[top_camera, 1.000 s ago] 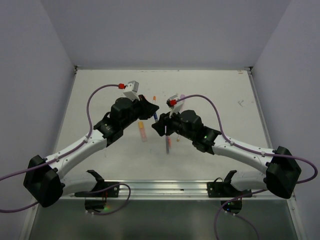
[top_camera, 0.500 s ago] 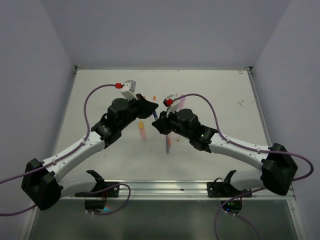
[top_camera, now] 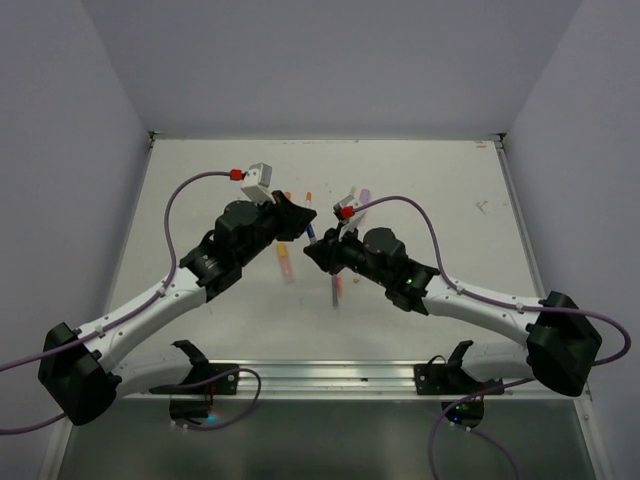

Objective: Open the pen caps

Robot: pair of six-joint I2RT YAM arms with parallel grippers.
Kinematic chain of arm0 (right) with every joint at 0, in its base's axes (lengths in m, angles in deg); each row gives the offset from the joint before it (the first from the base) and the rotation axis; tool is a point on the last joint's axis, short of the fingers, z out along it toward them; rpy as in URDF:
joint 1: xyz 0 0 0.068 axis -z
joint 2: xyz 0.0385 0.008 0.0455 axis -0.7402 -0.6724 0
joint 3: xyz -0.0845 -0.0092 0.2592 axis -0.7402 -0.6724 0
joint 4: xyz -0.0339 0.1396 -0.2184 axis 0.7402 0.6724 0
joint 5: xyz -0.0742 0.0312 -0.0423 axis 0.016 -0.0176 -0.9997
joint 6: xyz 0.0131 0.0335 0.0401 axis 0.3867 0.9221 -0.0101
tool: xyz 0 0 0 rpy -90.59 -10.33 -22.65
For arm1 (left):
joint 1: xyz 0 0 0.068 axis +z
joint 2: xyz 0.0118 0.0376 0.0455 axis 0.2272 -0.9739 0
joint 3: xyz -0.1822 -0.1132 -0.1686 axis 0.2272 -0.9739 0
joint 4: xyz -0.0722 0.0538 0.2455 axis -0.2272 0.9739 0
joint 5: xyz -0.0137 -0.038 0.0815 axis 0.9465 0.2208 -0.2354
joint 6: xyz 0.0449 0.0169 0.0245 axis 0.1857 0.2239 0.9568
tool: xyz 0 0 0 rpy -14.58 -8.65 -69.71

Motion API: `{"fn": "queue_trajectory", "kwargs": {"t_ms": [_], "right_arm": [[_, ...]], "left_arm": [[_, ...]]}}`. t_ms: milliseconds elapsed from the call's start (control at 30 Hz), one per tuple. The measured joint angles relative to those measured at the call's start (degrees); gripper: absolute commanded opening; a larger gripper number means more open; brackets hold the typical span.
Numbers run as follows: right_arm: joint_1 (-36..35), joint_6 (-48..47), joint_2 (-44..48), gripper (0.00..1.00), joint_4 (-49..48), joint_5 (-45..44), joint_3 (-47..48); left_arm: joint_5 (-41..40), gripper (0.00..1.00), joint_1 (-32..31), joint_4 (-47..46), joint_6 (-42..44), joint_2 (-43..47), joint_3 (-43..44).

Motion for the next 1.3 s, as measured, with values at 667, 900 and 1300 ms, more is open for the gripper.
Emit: {"fn": "queue_trajectory", "kwargs": {"t_ms": [667, 900, 1300], "right_arm": [[-2.6, 0.1, 2.9, 0.0, 2.4, -2.6, -12.8], [-1.9, 0.5, 7.9, 0.0, 10.4, -11.5, -10.1], [25.9, 2.6, -0.8, 0.0, 29.8, -16.1, 6.8]], "left_arm": [[-10.9, 0.0, 13.8, -13.1, -7.8, 2.3, 4.0], [-11.1, 0.0, 16.1, -5.2, 0.9, -0.8, 10.8], [-12.3, 0.0, 24.0, 19.5, 17.0, -17.0, 13.4]]}}
